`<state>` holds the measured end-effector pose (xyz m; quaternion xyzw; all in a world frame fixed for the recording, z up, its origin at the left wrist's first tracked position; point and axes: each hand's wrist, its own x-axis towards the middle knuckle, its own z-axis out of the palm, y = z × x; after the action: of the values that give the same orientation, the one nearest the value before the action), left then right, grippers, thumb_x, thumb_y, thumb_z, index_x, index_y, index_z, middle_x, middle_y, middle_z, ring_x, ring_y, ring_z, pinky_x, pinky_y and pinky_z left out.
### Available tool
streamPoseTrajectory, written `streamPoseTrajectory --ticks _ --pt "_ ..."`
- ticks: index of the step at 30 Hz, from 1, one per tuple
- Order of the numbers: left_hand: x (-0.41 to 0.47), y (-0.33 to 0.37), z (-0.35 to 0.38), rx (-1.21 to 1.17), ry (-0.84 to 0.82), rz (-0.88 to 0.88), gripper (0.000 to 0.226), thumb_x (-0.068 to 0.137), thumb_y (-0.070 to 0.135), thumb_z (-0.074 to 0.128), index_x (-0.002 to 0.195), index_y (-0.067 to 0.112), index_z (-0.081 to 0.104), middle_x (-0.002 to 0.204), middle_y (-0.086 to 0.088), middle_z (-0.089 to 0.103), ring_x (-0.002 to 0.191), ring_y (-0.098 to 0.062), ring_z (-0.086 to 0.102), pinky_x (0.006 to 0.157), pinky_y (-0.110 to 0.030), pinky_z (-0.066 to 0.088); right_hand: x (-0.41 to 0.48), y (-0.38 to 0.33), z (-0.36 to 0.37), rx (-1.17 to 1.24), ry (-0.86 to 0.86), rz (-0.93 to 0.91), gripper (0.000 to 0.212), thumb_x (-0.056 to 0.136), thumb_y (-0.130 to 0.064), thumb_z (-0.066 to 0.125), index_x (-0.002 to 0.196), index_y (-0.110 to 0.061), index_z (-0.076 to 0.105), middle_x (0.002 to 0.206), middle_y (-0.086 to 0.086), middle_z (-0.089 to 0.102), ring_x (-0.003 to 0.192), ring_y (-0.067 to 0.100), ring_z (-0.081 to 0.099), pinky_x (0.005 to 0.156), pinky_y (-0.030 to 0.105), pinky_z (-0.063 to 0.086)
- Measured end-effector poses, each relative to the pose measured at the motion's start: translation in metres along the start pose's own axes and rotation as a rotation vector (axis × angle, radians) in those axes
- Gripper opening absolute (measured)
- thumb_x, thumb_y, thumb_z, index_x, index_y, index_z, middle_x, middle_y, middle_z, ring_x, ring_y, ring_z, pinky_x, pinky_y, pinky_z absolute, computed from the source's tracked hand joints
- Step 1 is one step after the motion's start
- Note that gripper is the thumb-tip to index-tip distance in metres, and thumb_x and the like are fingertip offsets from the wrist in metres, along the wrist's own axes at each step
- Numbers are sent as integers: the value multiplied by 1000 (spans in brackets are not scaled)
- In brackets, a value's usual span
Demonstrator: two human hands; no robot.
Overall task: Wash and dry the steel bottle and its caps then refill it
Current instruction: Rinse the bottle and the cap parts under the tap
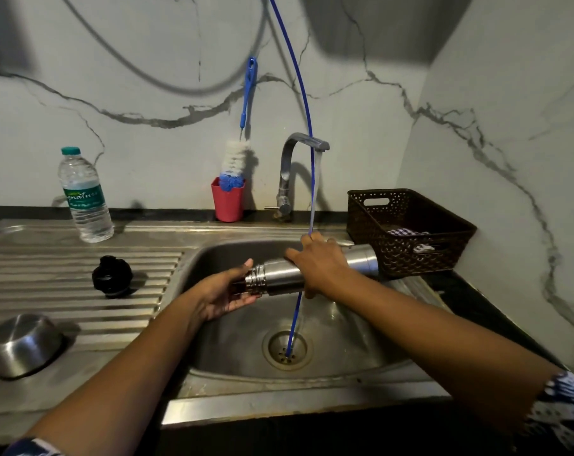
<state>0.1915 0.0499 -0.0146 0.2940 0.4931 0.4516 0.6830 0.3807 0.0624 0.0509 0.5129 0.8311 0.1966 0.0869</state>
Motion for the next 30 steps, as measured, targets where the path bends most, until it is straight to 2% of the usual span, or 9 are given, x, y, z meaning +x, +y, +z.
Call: streamPoseTrajectory --ticks 6,9,11,13,16,18,21,26,30 --pt "0 4 3 -143 -24 89 14 93 13 54 95 2 61 89 -16 65 65 -21 70 51 -24 57 6 9 -19 -74 265 -45 62 81 -26 66 136 -28 39 135 12 40 128 30 33 108 51 25" --pt "-2 10 5 -264 -12 172 15 96 13 49 92 3 61 71 -11 71 66 -21 70 52 -24 57 3 24 -12 123 576 128 88 74 -30 74 146 -29 23 151 13 24 141 30 17 115 50 1" --pt "-4 12 6 -333 -18 205 16 97 13 48 92 5 61 68 -9 71 74 -23 68 52 -25 57 -3 32 -6 496 727 330 109 70 -36 77 151 -30 4 158 12 -3 145 29 -4 113 44 -5" --pt "-6 13 7 -369 -26 209 16 97 14 48 93 5 61 69 -9 71 70 -23 70 53 -27 58 0 37 -1 1107 720 482 114 73 -34 77 149 -30 -8 157 9 -16 144 26 -8 114 43 3" --pt "-8 10 9 -353 -45 196 16 97 13 47 95 6 61 82 -12 68 68 -23 70 55 -28 59 9 38 -5 1976 476 484 102 72 -41 76 150 -28 11 150 12 32 134 29 35 112 49 27" --pt "-10 7 9 -290 -84 190 15 97 12 46 96 6 60 93 -15 64 71 -23 70 58 -29 59 11 38 -14 2167 403 466 80 74 -36 76 139 -20 33 133 10 52 115 26 54 101 48 43" --pt "-12 4 3 -125 -205 173 20 86 14 55 105 11 60 99 -13 66 76 -22 72 68 -37 59 12 42 -24 2177 400 453 70 72 -29 78 131 -16 43 124 9 58 107 24 59 84 41 54" --pt "-16 -2 10 299 -259 239 70 55 33 86 118 27 56 101 1 69 90 -14 64 81 -32 47 6 45 -40 1937 321 349 70 72 -27 79 131 -18 41 115 2 57 93 17 59 68 27 52" --pt "-21 -5 35 639 -72 454 92 46 56 88 124 22 51 110 4 66 100 -10 64 79 -23 49 7 34 -45 1712 301 283 82 63 -35 84 131 -21 40 117 1 56 102 21 59 84 37 54"
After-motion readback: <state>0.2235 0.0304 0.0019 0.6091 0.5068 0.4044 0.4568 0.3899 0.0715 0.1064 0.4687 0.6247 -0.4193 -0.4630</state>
